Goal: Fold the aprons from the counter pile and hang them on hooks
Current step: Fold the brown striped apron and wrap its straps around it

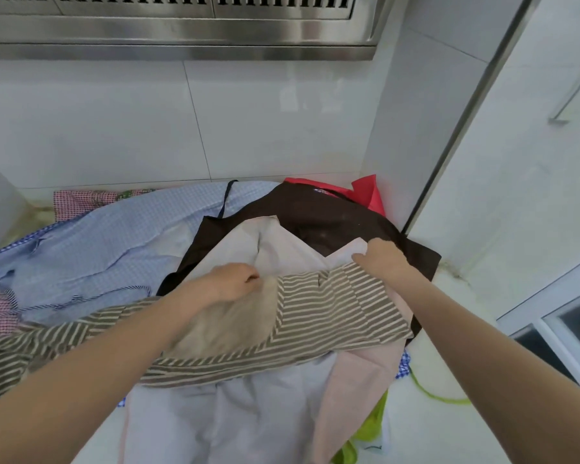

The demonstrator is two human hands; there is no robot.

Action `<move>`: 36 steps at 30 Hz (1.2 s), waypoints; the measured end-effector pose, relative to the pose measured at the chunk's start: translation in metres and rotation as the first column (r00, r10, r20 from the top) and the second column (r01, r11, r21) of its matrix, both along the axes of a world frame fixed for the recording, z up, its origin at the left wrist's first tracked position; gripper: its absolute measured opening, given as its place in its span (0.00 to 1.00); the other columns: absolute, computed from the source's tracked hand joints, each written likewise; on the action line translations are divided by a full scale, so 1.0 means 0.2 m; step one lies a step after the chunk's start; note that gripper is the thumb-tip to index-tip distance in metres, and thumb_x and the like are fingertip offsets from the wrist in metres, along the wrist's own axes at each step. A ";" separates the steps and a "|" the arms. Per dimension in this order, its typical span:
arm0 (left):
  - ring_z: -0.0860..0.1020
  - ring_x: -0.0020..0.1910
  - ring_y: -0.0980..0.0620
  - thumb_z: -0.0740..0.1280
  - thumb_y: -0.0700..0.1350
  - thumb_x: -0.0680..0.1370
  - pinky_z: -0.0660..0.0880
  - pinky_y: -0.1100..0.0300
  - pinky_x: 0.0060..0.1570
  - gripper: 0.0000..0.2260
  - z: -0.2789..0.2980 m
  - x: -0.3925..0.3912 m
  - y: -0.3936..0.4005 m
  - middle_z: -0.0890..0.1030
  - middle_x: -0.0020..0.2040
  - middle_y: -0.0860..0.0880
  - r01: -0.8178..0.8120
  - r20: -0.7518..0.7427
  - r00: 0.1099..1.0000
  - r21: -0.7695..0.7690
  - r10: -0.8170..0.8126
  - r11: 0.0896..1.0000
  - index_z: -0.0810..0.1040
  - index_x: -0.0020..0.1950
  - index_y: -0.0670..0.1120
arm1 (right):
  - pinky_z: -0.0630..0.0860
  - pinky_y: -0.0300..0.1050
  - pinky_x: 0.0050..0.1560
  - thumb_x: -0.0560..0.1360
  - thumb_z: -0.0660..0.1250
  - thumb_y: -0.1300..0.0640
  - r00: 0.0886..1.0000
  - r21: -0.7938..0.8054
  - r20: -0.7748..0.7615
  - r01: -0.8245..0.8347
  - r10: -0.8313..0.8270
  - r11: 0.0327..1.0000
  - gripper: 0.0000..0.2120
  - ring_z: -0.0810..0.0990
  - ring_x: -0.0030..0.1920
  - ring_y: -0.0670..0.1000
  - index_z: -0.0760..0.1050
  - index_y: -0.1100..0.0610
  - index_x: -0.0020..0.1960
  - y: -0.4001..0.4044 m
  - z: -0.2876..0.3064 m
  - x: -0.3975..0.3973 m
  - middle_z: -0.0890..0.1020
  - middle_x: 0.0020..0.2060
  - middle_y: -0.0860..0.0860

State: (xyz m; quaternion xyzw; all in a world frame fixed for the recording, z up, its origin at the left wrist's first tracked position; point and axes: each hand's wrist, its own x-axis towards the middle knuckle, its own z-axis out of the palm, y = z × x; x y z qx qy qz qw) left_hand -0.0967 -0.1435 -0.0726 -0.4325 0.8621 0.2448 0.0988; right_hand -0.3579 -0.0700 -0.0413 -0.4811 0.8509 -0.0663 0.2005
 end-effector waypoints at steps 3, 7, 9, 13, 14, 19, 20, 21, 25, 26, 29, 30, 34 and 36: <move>0.72 0.41 0.50 0.57 0.49 0.82 0.66 0.57 0.41 0.15 -0.03 0.01 0.00 0.71 0.37 0.51 -0.045 -0.050 0.998 -0.024 0.044 0.999 0.65 0.35 0.50 | 0.74 0.48 0.60 0.74 0.65 0.59 0.950 -0.101 0.244 0.226 -0.196 0.969 0.14 0.77 0.58 0.58 0.77 0.64 0.57 -0.02 0.00 0.00 0.79 0.55 0.60; 0.67 0.33 0.55 0.61 0.44 0.80 0.63 0.65 0.34 0.16 0.00 0.05 0.00 0.67 0.32 0.51 -0.151 -0.311 0.941 -0.031 0.134 0.988 0.62 0.34 0.47 | 0.75 0.50 0.59 0.73 0.69 0.63 0.810 -0.284 0.518 0.466 -0.275 0.838 0.10 0.80 0.53 0.57 0.76 0.56 0.33 0.05 0.07 -0.13 0.82 0.40 0.54; 0.67 0.31 0.56 0.63 0.44 0.80 0.63 0.66 0.34 0.15 0.01 0.04 -0.01 0.68 0.31 0.52 -0.129 -0.305 0.946 -0.050 0.108 0.990 0.64 0.34 0.47 | 0.75 0.51 0.58 0.74 0.66 0.64 0.830 -0.307 0.504 0.430 -0.239 0.849 0.13 0.79 0.53 0.58 0.74 0.55 0.31 0.07 0.07 -0.17 0.77 0.34 0.51; 0.67 0.33 0.56 0.62 0.49 0.80 0.62 0.64 0.35 0.14 0.01 0.02 -0.04 0.69 0.33 0.52 -0.108 -0.205 0.971 0.075 0.121 0.991 0.65 0.36 0.49 | 0.70 0.50 0.60 0.75 0.67 0.57 0.888 -0.123 0.418 0.262 -0.190 0.957 0.18 0.73 0.62 0.61 0.71 0.66 0.61 0.05 0.04 -0.19 0.75 0.57 0.63; 0.67 0.34 0.56 0.62 0.50 0.79 0.62 0.63 0.35 0.13 0.01 0.03 -0.04 0.68 0.33 0.53 -0.108 -0.194 0.973 0.108 0.127 0.988 0.65 0.37 0.49 | 0.68 0.49 0.62 0.75 0.68 0.55 0.939 -0.078 0.320 0.161 -0.128 0.984 0.23 0.69 0.64 0.60 0.67 0.62 0.66 0.04 0.03 -0.21 0.71 0.62 0.61; 0.74 0.55 0.59 0.70 0.63 0.68 0.69 0.66 0.55 0.22 0.01 0.05 -0.03 0.75 0.53 0.60 -0.100 -0.064 0.989 0.358 0.132 0.928 0.70 0.57 0.56 | 0.63 0.54 0.68 0.73 0.70 0.52 0.851 0.048 0.028 -0.525 0.524 0.850 0.29 0.64 0.68 0.57 0.65 0.52 0.71 -0.06 0.05 -0.08 0.66 0.67 0.54; 0.74 0.57 0.59 0.71 0.64 0.64 0.69 0.65 0.58 0.28 0.01 0.05 -0.03 0.75 0.55 0.61 -0.103 -0.026 0.992 0.380 0.122 0.919 0.69 0.60 0.56 | 0.65 0.52 0.67 0.73 0.70 0.52 0.815 0.120 0.046 -0.578 0.577 0.807 0.28 0.66 0.67 0.56 0.65 0.53 0.70 -0.08 0.05 -0.04 0.69 0.66 0.53; 0.74 0.58 0.58 0.72 0.63 0.64 0.69 0.65 0.60 0.30 0.02 0.05 -0.04 0.75 0.57 0.60 -0.097 0.011 0.995 0.390 0.101 0.916 0.69 0.62 0.56 | 0.67 0.51 0.64 0.73 0.70 0.52 0.798 0.205 0.059 -0.597 0.599 0.775 0.27 0.69 0.64 0.56 0.66 0.54 0.69 -0.09 0.04 -0.02 0.72 0.64 0.53; 0.77 0.56 0.54 0.75 0.49 0.70 0.74 0.60 0.58 0.21 0.08 0.10 -0.12 0.78 0.57 0.53 -0.081 0.176 0.984 0.439 0.003 0.895 0.74 0.60 0.48 | 0.73 0.44 0.45 0.69 0.74 0.53 0.766 0.377 0.103 -0.621 0.635 0.687 0.16 0.78 0.47 0.54 0.76 0.61 0.51 -0.12 0.05 0.00 0.80 0.45 0.54; 0.78 0.55 0.54 0.76 0.48 0.69 0.75 0.58 0.57 0.20 0.11 0.13 -0.15 0.79 0.56 0.52 -0.080 0.197 0.980 0.443 -0.009 0.893 0.76 0.59 0.47 | 0.71 0.42 0.40 0.69 0.74 0.54 0.756 0.398 0.141 -0.635 0.640 0.662 0.12 0.77 0.42 0.52 0.76 0.61 0.47 -0.13 0.08 0.00 0.79 0.40 0.52; 0.80 0.52 0.54 0.77 0.49 0.68 0.76 0.60 0.55 0.21 0.19 0.14 -0.21 0.81 0.53 0.50 -0.068 0.133 0.991 0.395 0.016 0.916 0.78 0.57 0.44 | 0.75 0.45 0.44 0.69 0.74 0.58 0.753 0.431 0.275 -0.652 0.598 0.624 0.11 0.77 0.41 0.52 0.78 0.64 0.47 -0.19 0.20 -0.05 0.80 0.38 0.53; 0.79 0.51 0.54 0.76 0.48 0.69 0.76 0.64 0.52 0.19 0.22 0.11 -0.22 0.81 0.51 0.51 -0.072 0.057 0.997 0.365 0.054 0.928 0.78 0.56 0.44 | 0.76 0.48 0.47 0.69 0.74 0.59 0.771 0.456 0.260 -0.628 0.581 0.631 0.14 0.78 0.43 0.54 0.79 0.66 0.50 -0.21 0.24 -0.07 0.81 0.42 0.55; 0.75 0.52 0.53 0.72 0.51 0.72 0.68 0.64 0.49 0.16 0.23 -0.03 -0.23 0.76 0.49 0.54 -0.087 -0.047 0.995 0.090 0.092 0.992 0.75 0.57 0.49 | 0.74 0.45 0.40 0.70 0.74 0.59 0.830 0.543 -0.048 -0.445 0.556 0.712 0.18 0.76 0.44 0.54 0.75 0.66 0.56 -0.28 0.31 -0.14 0.77 0.42 0.55; 0.73 0.52 0.53 0.69 0.52 0.75 0.67 0.63 0.47 0.18 0.18 -0.05 -0.21 0.75 0.52 0.53 -0.108 -0.021 0.994 0.049 0.109 0.993 0.73 0.61 0.47 | 0.76 0.46 0.47 0.70 0.73 0.59 0.790 0.591 -0.213 -0.365 0.576 0.719 0.22 0.76 0.46 0.54 0.74 0.64 0.61 -0.28 0.27 -0.14 0.76 0.47 0.54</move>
